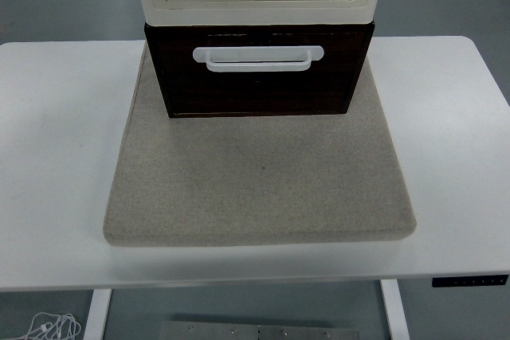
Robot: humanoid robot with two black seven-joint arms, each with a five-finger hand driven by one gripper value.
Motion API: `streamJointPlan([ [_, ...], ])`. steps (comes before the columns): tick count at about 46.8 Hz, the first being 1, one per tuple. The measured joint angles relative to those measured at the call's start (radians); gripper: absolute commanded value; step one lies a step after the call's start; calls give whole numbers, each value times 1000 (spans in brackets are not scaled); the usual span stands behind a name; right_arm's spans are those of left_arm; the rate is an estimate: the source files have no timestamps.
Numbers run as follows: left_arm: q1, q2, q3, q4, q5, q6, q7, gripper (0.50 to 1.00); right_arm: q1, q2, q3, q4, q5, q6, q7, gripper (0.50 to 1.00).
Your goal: Open the drawer under the combination cabinet
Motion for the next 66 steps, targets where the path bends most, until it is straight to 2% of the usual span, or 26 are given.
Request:
streamJointPlan([
  [9, -3, -4, 146, -55, 86, -1, 28, 1000, 0, 0, 0, 0, 0, 0, 0, 926],
  [21, -84, 1, 315, -113, 132, -10, 163, 1000, 0, 0, 0, 0, 0, 0, 0, 928],
  [40, -104, -14, 387, -134, 158, -15, 348, 1000, 0, 0, 0, 0, 0, 0, 0, 928],
  [48, -104, -26, 396, -139, 158, -4, 408, 1000, 0, 0, 0, 0, 0, 0, 0, 928],
  [57, -103, -37, 403, -131, 157, 10, 431, 1000, 0, 0, 0, 0, 0, 0, 0, 928],
  [66, -91, -76, 417, -93, 156, 72, 446, 1000, 0, 0, 0, 0, 0, 0, 0, 928],
])
